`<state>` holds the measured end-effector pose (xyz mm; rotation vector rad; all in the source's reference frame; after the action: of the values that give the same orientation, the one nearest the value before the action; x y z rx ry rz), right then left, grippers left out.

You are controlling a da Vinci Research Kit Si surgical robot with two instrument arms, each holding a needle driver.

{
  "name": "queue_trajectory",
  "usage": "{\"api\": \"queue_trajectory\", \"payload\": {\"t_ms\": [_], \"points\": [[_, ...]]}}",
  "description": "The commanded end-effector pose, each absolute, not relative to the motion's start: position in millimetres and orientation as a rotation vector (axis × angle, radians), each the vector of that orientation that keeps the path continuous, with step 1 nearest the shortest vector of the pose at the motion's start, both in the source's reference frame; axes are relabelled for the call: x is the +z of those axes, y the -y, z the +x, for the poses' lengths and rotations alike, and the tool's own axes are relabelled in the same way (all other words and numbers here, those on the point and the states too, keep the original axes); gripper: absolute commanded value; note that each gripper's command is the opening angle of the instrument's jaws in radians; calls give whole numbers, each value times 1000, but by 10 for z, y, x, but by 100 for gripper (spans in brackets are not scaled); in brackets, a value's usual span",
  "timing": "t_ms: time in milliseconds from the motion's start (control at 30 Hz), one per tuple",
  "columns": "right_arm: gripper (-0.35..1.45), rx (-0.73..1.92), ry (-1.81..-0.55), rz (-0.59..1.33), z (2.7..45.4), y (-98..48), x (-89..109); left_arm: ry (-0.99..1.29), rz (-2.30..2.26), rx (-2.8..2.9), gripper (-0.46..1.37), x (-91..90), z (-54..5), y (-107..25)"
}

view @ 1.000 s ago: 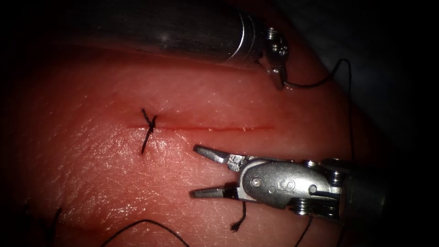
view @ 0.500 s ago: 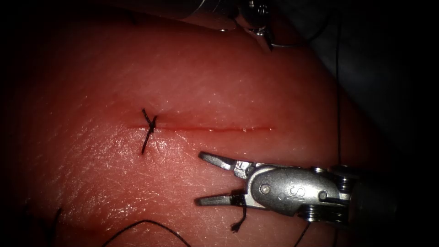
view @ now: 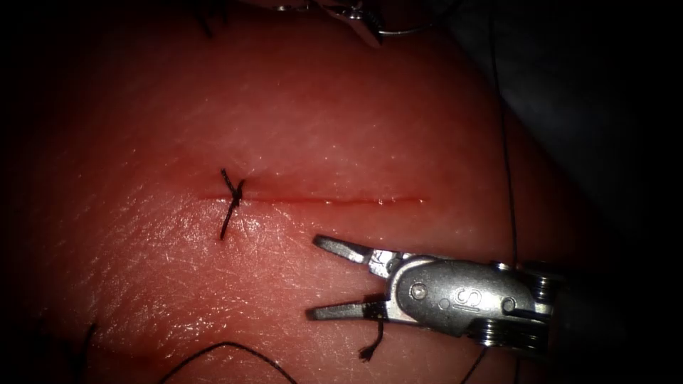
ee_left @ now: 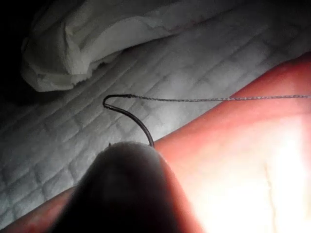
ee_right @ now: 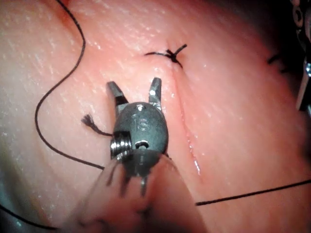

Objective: Wound Closure
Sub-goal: Pick up the needle with the left gripper, then hand over the needle from the left to the right gripper

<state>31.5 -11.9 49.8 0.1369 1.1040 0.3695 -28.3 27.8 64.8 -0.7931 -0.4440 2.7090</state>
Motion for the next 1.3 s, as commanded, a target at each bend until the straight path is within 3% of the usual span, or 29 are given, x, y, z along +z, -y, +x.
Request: {"api": "queue_trajectory", "payload": {"t_ms": [33,333,433,633,767,933,1067,1300], "points": [[113,389,-1096,149,313,120,498,433,-787,2701,-35,644,-279,-277],[123,617,-1037,228,302,109,510,358,-788,2692,-35,624,-254,-262],[118,655,-1035,254,294,107,514,332,-805,2695,-35,619,-246,-255],[79,865,-1004,363,276,105,515,215,-816,2715,-35,607,-232,-241],[86,989,-963,378,273,107,510,162,-788,2725,-35,595,-225,-231],[119,1021,-937,354,270,104,508,115,-757,2741,-35,577,-218,-215],[129,1073,-918,358,269,101,506,72,-723,2740,-35,566,-215,-200],[110,1132,-923,369,270,94,500,-29,-639,2730,-35,556,-210,-177]]}}
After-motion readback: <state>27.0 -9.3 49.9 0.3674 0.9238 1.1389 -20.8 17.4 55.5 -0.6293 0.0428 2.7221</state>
